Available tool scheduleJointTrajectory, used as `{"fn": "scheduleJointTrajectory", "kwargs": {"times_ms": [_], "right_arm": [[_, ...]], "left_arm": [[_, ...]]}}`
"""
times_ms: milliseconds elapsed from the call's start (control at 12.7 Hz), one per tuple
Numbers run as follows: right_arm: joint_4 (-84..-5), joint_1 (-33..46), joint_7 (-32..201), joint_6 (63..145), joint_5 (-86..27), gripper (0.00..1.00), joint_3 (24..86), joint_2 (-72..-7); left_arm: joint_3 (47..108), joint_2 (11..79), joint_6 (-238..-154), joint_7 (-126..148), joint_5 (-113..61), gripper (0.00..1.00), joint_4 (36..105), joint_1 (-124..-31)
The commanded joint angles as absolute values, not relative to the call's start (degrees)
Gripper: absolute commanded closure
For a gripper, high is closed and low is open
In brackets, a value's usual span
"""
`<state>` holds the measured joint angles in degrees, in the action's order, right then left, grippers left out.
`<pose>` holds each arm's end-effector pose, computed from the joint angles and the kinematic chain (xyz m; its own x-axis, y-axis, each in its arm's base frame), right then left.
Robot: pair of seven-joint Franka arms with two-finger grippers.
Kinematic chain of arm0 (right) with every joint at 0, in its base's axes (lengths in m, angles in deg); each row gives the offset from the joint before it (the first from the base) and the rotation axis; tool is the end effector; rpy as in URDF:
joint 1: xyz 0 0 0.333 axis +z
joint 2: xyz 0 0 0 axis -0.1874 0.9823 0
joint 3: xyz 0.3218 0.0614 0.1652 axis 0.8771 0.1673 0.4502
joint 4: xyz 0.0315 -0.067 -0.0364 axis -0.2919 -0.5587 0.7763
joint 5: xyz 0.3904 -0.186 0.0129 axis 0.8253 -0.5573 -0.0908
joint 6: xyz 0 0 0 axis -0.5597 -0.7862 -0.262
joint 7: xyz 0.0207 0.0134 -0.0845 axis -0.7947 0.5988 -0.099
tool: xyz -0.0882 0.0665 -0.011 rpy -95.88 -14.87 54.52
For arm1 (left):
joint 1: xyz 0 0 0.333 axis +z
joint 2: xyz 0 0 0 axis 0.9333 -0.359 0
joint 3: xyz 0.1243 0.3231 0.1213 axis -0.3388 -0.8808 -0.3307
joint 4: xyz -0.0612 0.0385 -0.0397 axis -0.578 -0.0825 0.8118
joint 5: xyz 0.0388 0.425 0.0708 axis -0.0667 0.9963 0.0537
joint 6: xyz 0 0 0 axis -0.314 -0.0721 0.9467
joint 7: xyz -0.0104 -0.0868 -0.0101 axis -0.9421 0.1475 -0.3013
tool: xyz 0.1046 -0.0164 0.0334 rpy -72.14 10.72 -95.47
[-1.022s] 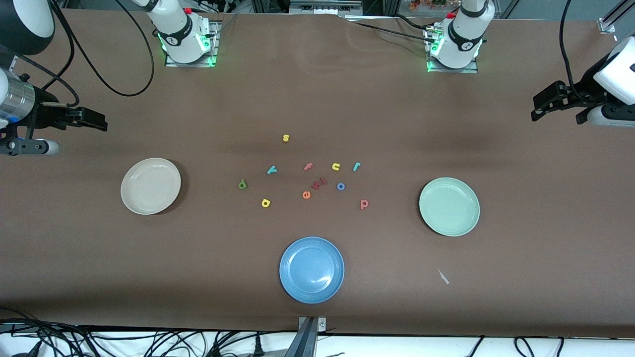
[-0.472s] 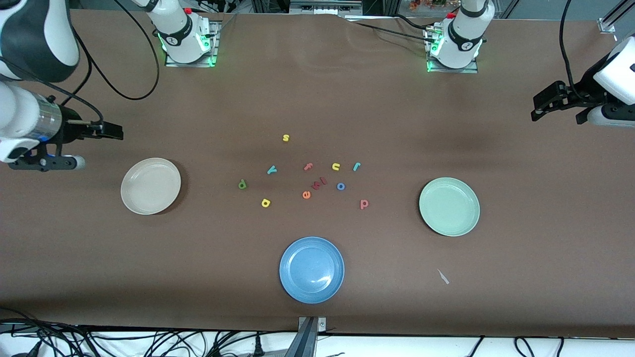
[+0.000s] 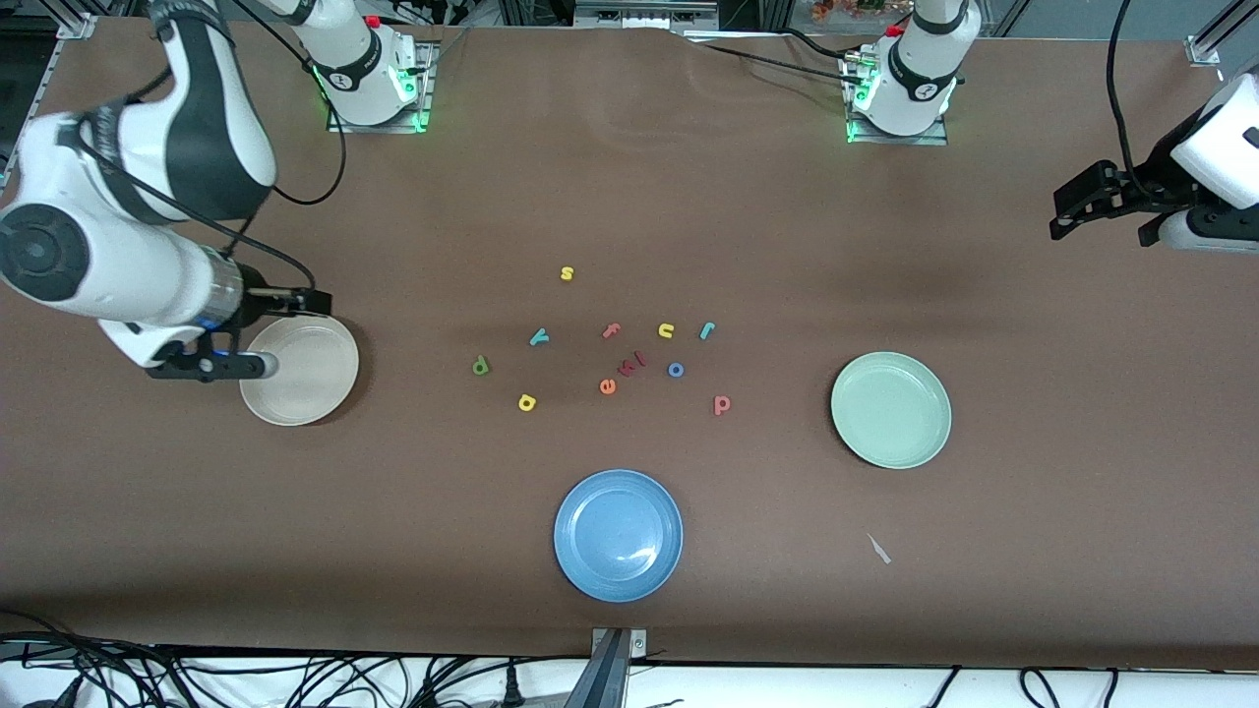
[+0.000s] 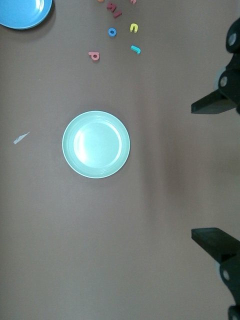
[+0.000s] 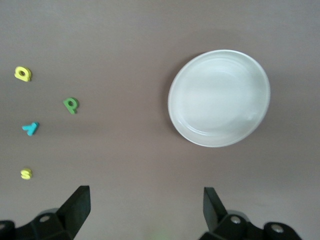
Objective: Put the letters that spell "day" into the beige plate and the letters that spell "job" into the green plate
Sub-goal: 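Reach the right gripper to the green p while the left gripper approaches letters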
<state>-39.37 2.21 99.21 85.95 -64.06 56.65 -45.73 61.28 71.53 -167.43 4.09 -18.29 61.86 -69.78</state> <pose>0.6649 0.1173 0.4568 0.9723 -0.0159 -0.2330 -0.0118 -0.9998 0.0190 0.5861 -0.0309 0.6684 0.9982 -0.0534 -0.0286 -0.0528 -0.9984 0.0210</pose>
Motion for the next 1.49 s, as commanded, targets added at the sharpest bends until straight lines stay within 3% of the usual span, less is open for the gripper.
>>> {"fn": "scheduleJointTrajectory", "kwargs": {"times_ms": [0,393,786,1415], "right_arm": [[-45.79,4.21,101.89,93.80,-62.17,0.00,56.44,-46.54],[-55.63,10.55,102.25,112.77,-62.17,0.00,56.61,-43.21],[-63.21,15.90,102.16,131.68,-62.26,0.00,58.02,-39.52],[-58.20,16.36,88.10,133.47,-63.22,0.00,58.02,-30.64]], "left_arm": [[61.45,70.42,-166.20,3.67,-17.76,0.00,60.43,-70.19],[62.77,66.48,-163.05,3.67,-17.67,0.00,60.34,-72.82],[62.77,62.00,-160.57,3.93,-17.85,0.00,60.34,-81.42],[62.86,50.84,-172.16,5.07,-23.13,0.00,60.43,-91.88]]}}
